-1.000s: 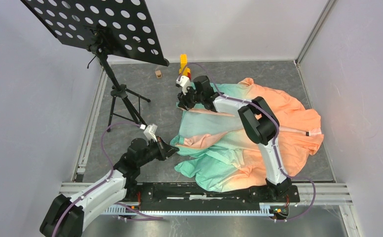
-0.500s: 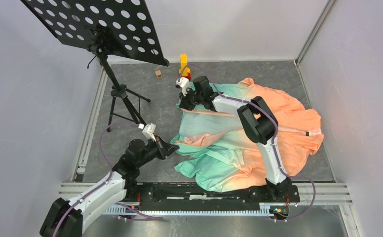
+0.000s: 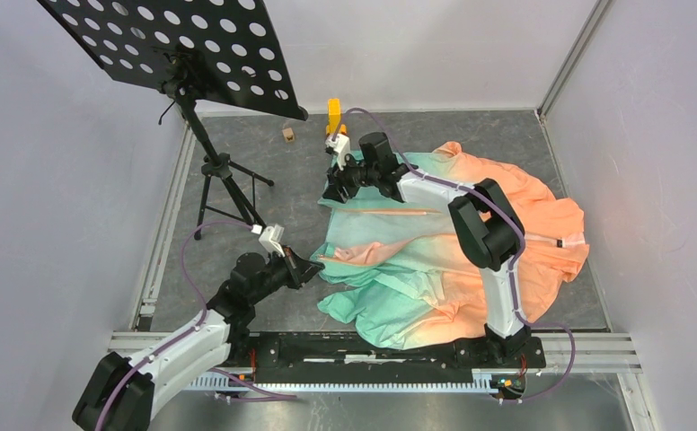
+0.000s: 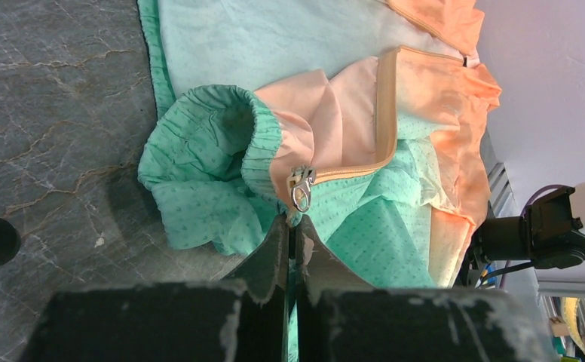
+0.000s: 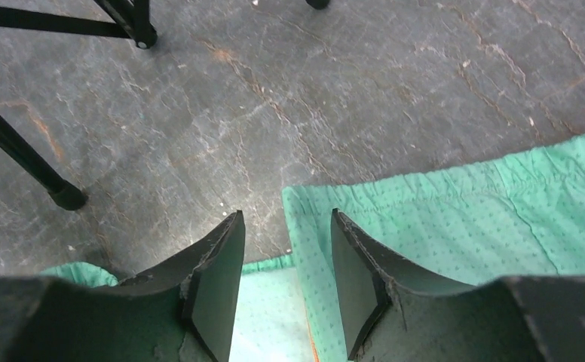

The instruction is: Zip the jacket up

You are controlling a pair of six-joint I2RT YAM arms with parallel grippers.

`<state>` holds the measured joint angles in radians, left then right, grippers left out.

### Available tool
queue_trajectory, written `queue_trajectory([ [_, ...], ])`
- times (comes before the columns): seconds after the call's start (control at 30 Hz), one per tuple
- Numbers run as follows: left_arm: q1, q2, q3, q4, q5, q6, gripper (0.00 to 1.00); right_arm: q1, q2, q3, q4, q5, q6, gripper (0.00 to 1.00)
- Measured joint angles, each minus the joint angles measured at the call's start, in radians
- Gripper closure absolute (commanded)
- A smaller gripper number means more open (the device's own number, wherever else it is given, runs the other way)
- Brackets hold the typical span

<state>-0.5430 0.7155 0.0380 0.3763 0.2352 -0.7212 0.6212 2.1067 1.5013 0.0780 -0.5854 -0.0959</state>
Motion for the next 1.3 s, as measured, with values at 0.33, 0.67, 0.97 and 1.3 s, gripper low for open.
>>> queue_trajectory([
  [0.33, 0.000, -0.045, -0.001, -0.007, 0.003, 0.000, 0.98, 0.049, -0.032, -0.109, -0.026, 0.179, -0.140, 0.53],
  [0.67, 0.000, -0.044, -0.003, -0.022, 0.005, 0.000, 0.98, 0.097, -0.013, -0.076, -0.031, 0.294, -0.166, 0.92],
  [0.97, 0.000, -0.043, -0.003, -0.039, 0.010, 0.000, 0.98, 0.089, 0.006, -0.062, -0.015, 0.264, -0.150, 0.52],
  [1.3, 0.000, -0.034, -0.003, -0.039, 0.012, 0.000, 0.98, 0.095, 0.031, -0.043, -0.033, 0.269, -0.148, 1.00],
])
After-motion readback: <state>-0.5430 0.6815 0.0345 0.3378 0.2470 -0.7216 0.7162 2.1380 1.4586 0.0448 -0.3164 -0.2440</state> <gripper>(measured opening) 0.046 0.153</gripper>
